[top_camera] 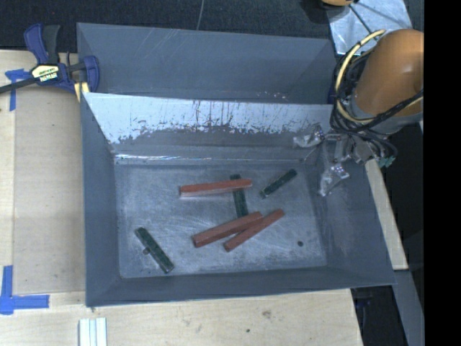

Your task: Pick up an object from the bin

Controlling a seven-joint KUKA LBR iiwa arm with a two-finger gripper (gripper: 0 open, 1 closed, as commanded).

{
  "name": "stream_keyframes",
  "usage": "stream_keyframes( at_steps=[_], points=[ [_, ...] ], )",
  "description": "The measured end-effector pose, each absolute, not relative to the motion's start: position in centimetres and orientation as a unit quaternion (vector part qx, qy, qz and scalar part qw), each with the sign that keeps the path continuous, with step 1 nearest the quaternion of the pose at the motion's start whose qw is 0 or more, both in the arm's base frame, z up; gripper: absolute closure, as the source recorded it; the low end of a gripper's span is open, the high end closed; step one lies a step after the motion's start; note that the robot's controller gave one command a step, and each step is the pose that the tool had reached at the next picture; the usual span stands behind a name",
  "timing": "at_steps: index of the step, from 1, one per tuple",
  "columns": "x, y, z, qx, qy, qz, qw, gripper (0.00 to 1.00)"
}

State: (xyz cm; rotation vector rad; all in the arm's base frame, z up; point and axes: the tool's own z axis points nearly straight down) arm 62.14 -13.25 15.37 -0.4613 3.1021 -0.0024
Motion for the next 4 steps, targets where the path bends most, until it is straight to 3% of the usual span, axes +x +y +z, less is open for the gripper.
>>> stream_keyframes(
  at_steps=[1, 2, 4],
  points=[
    [62.1, -13.2, 15.4, -0.147, 0.989, -0.001, 0.003, 0.0],
    [62.8, -8.1, 7.7, -0.214, 0.977, -0.002, 0.01, 1.0],
    [62.3, -9.1, 7.6, -0.231, 0.973, 0.0, 0.008, 1.0]
  ],
)
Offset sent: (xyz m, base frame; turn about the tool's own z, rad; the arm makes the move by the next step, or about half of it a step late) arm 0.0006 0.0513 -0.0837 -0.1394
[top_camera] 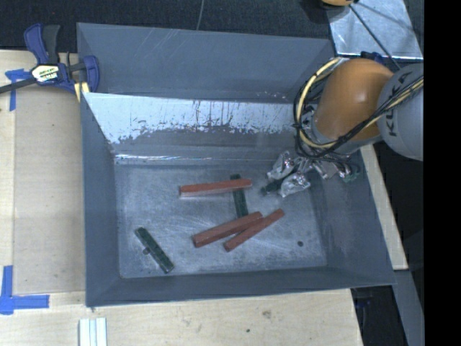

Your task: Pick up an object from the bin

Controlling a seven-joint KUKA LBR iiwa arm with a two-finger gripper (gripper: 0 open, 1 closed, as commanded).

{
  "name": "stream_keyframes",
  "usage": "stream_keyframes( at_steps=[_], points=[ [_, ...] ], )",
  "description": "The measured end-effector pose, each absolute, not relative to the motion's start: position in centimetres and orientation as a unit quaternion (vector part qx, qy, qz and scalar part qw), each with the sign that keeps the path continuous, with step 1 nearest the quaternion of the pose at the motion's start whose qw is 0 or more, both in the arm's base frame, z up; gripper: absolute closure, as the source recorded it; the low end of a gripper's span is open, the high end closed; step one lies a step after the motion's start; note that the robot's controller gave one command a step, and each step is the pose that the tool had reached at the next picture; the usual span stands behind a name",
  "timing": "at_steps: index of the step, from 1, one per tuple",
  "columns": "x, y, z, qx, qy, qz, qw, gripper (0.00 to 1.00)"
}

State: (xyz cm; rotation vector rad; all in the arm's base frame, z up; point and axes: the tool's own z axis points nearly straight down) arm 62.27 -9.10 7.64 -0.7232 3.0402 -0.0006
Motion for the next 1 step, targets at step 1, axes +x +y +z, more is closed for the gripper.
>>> stream_keyframes(
  at_steps=[1],
  points=[
    [61.74, -7.24, 26.43, -0.275, 0.962, -0.002, 0.006, 1.0]
  ],
)
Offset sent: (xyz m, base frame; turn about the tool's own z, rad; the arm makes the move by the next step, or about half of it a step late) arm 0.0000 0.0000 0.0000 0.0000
